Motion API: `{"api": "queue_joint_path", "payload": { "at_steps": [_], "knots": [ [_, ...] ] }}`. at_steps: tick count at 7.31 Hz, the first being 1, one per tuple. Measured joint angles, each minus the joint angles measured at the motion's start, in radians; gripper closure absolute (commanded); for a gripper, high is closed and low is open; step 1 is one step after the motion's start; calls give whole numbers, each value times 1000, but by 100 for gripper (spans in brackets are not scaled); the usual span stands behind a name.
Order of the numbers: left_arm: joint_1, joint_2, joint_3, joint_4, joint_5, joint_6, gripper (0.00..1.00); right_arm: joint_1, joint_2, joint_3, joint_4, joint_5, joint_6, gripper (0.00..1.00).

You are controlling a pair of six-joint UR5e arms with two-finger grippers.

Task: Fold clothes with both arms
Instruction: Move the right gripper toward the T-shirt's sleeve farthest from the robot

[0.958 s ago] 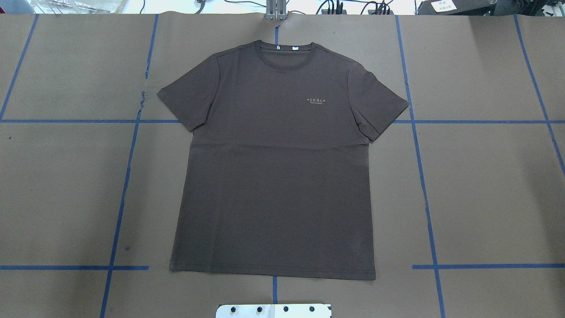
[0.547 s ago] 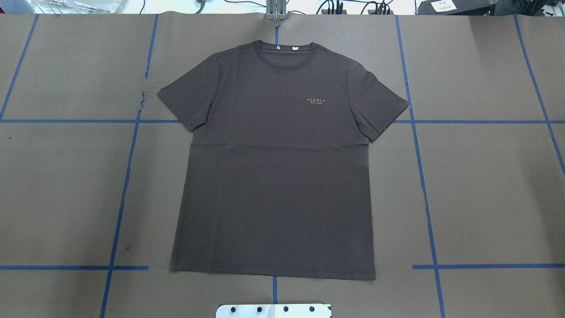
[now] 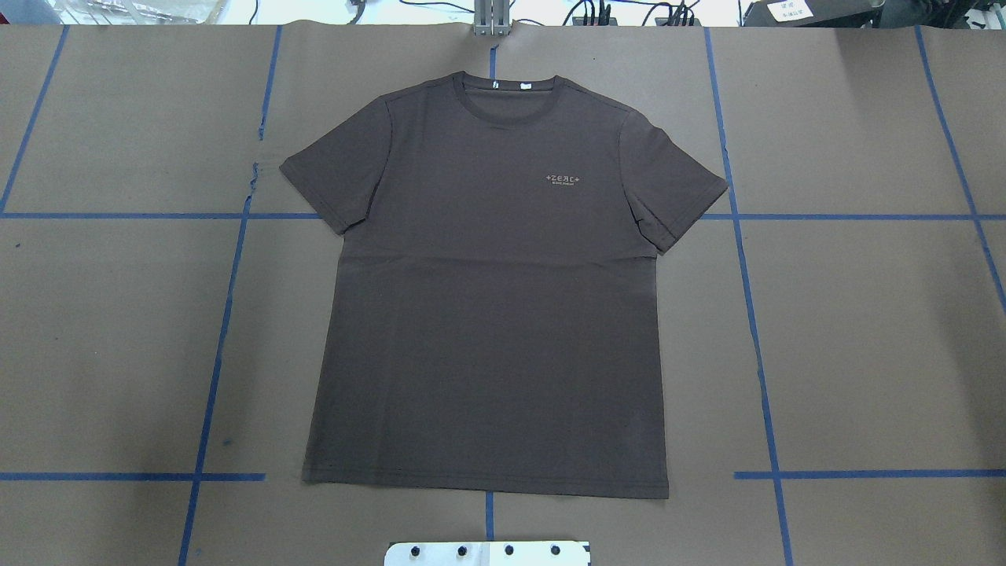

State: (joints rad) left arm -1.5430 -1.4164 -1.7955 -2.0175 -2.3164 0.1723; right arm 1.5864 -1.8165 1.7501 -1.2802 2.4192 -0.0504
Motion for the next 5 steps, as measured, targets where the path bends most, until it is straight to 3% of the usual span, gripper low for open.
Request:
{"api": "queue_joint_path", "payload": {
  "at_steps": [3,5],
  "knots": [
    [2,-46,45,-129,-6,-4,0,-66,134,-7,155,28,315,0],
    [4,-52,48,-154,-5,1,0,-231,309,-41,190,-66,596,0]
  ]
}}
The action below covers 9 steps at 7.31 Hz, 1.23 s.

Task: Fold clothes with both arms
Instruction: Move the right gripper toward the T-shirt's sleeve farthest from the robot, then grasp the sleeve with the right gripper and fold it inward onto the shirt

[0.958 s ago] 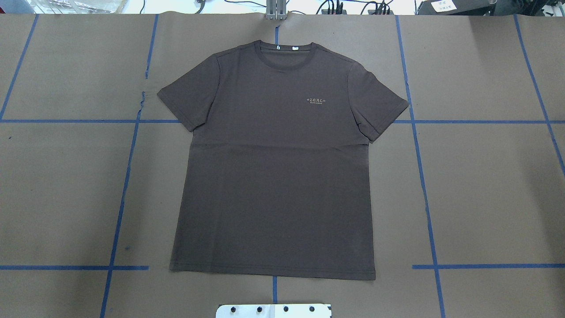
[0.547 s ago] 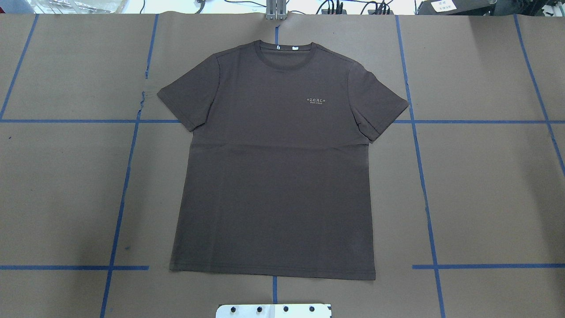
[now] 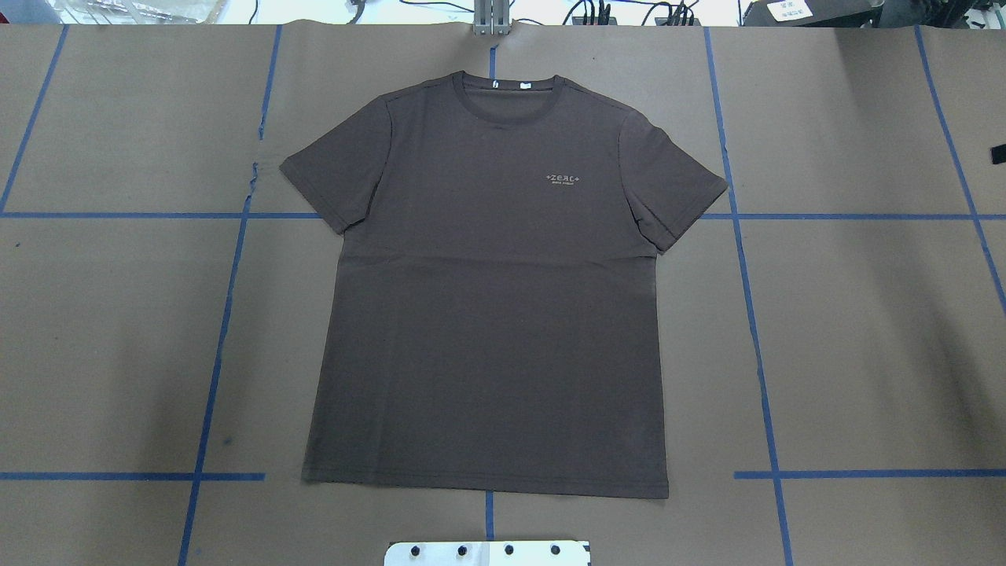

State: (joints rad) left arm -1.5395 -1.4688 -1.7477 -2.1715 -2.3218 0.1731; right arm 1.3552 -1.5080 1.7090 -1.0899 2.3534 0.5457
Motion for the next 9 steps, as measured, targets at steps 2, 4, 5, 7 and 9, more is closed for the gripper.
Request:
{"api": "queue_joint_path", "payload": {
  "at_steps": [2,4,5,7,9],
  "knots": [
    [0,2,3,-39,-1,-3,0,-179,158,-109,85,-166,217,0],
    [1,2,-2,-47,-2,-4,0,-334,292,-270,197,-338,377,7],
    [1,2,-4,-47,-2,-4,0,-381,319,-320,230,-388,412,9],
    [1,2,-7,-47,-2,-4,0,-433,335,-376,252,-426,431,10],
    [1,1,-7,-47,-1,-4,0,-460,338,-404,259,-444,433,14]
  ]
}}
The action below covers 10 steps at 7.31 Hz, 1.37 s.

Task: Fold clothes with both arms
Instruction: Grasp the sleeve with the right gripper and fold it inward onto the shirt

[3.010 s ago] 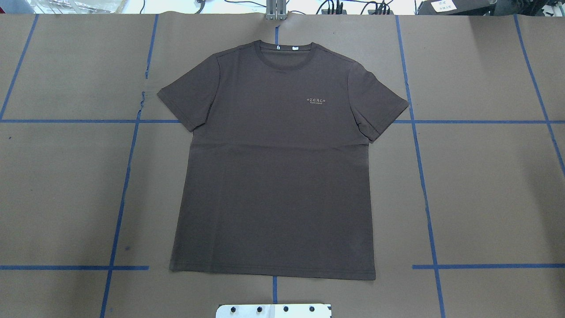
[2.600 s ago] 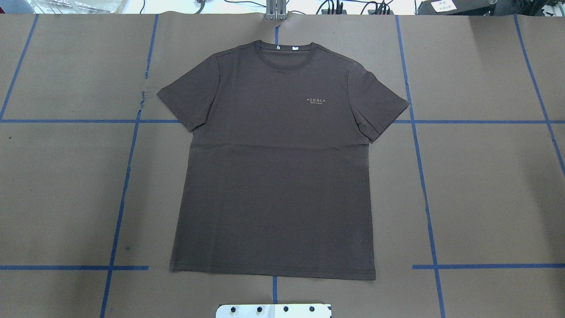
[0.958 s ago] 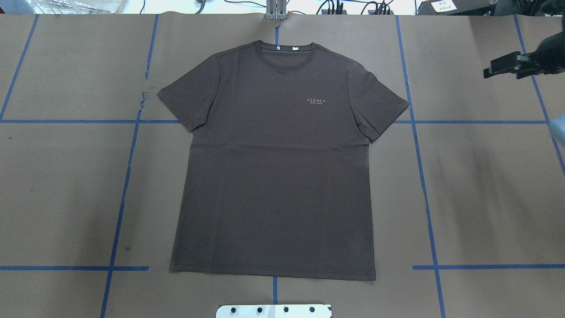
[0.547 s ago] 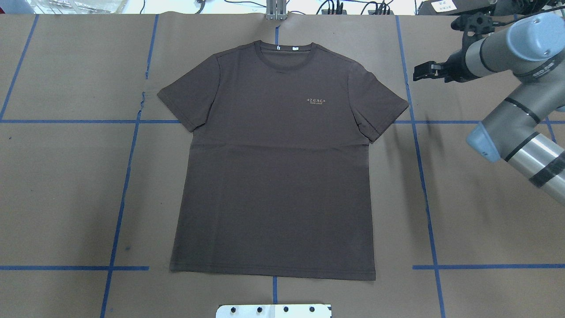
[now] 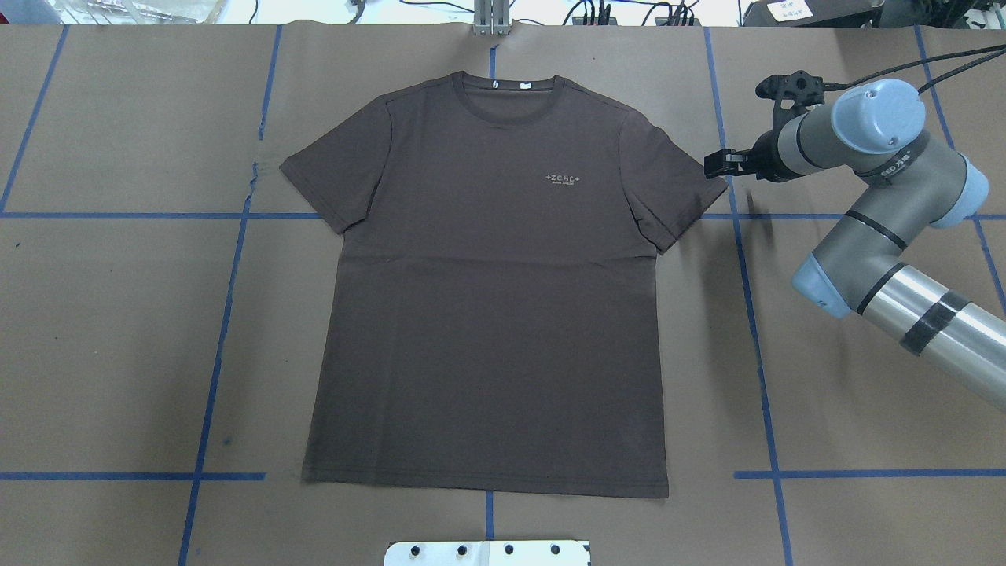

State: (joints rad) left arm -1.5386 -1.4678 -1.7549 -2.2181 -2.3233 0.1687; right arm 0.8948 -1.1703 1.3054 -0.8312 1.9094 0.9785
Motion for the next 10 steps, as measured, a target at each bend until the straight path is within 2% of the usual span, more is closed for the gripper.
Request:
{"api": "queue_joint_path", "payload": {
  "at_steps": [3,4,6,7,10],
  "knots": [
    [0,0,-1,0,-1,0,0,-22,2,-10,1,-5,0,22],
    [0,0,-1,-1,-1,0,0,-25,8,-16,1,-6,0,29],
    [-1,0,-1,-1,-1,1,0,-27,35,-44,0,-6,0,95],
    [-1,2,-1,-2,-1,1,0,-28,40,-50,0,-6,0,100],
    [-2,3,-1,-3,-1,2,0,-26,42,-49,0,-11,1,100]
  ]
}}
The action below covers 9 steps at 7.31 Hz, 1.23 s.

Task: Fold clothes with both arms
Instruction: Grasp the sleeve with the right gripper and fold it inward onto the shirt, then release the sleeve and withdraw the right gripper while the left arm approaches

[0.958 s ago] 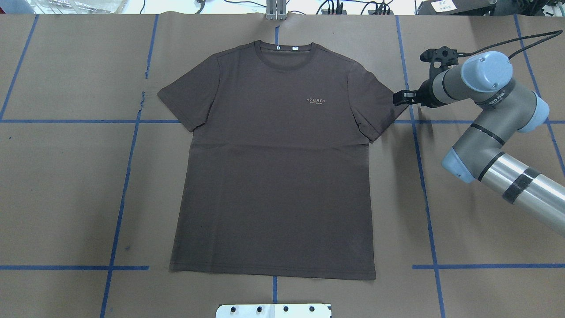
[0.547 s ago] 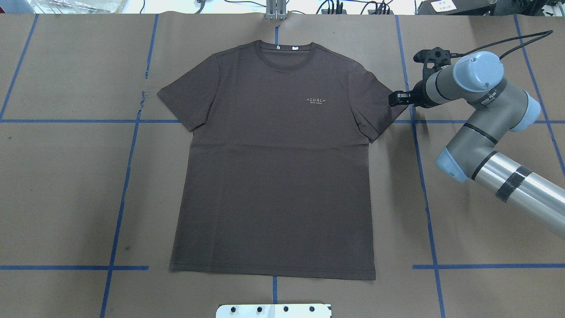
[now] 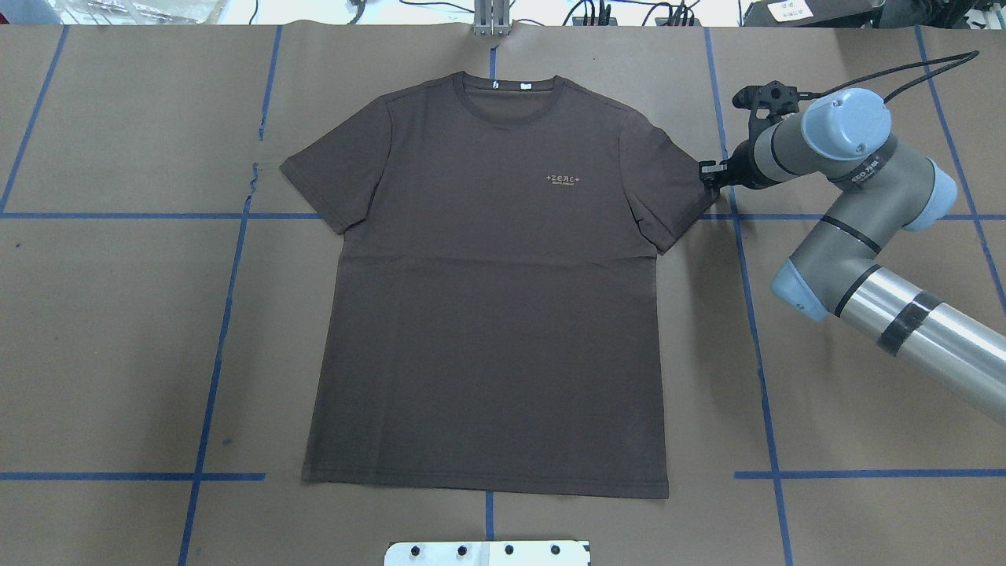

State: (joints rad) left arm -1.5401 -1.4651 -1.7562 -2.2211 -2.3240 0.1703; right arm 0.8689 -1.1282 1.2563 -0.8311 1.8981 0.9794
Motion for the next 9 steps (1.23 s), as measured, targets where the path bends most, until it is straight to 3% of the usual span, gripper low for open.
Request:
{"api": "queue_joint_path", "payload": {
  "at_steps": [2,4,6,7,8,9],
  "knots": [
    [0,0,0,0,0,0,0,2,21,18,-31,-10,8,100],
    [1,-1,0,0,0,0,0,-16,108,36,-133,-51,117,100],
    [1,-2,1,1,0,0,0,-101,233,14,-224,-192,327,100],
    [1,-3,0,1,0,0,0,-140,288,-19,-243,-259,401,14],
    [1,-3,0,1,0,0,0,-166,325,-51,-248,-298,435,0],
    [0,-2,-2,-2,0,0,0,-183,342,-68,-247,-323,444,0]
  ]
}}
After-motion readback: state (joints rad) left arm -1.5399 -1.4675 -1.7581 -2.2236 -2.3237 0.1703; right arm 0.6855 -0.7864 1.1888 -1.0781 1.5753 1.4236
